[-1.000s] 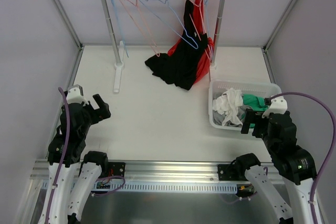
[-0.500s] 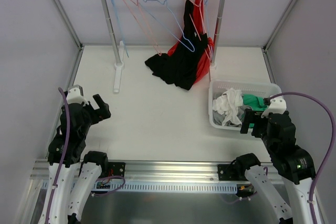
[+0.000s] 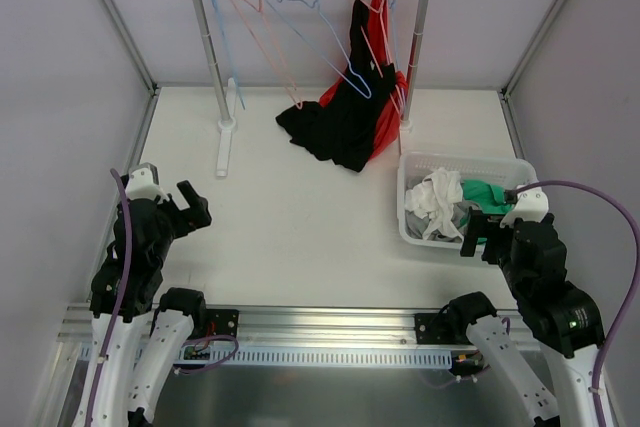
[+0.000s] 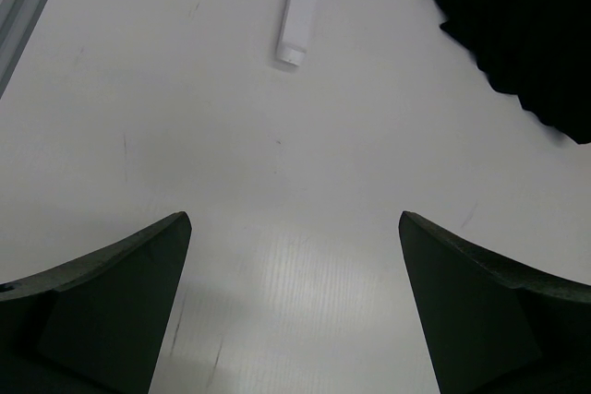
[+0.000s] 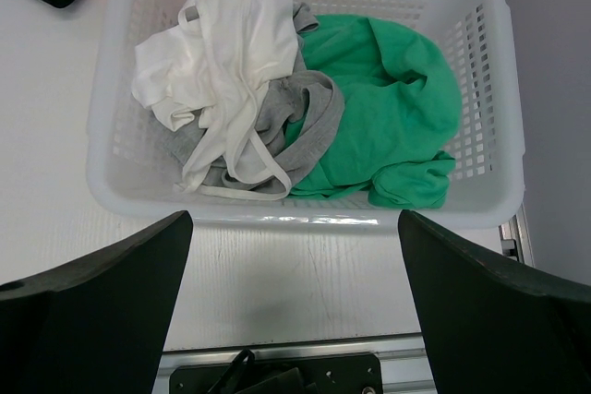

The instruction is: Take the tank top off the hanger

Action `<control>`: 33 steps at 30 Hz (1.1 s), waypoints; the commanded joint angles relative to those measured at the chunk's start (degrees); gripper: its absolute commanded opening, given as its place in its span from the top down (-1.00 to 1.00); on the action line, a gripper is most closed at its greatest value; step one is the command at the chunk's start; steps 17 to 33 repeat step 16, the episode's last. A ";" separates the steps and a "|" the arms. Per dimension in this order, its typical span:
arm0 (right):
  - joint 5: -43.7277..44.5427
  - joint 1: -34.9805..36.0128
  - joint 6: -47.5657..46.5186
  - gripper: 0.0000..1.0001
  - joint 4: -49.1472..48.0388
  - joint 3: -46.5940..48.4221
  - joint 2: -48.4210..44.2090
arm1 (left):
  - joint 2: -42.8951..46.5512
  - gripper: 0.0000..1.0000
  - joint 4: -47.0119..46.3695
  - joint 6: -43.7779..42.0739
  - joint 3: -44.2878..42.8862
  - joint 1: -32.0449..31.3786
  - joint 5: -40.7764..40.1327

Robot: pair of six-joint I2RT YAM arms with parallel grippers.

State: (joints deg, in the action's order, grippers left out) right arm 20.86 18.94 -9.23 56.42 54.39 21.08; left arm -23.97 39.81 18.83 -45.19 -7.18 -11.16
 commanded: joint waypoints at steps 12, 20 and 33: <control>1.99 1.10 -1.49 -0.99 0.27 1.86 -0.08 | 1.73 -0.97 -0.61 -0.81 0.63 -0.91 -1.23; 1.55 1.19 -1.49 -0.99 0.26 1.95 0.01 | 1.82 -0.97 -0.61 -0.81 0.63 -0.91 -1.06; 1.55 1.19 -1.49 -0.99 0.26 1.95 0.01 | 1.82 -0.97 -0.61 -0.81 0.63 -0.91 -1.06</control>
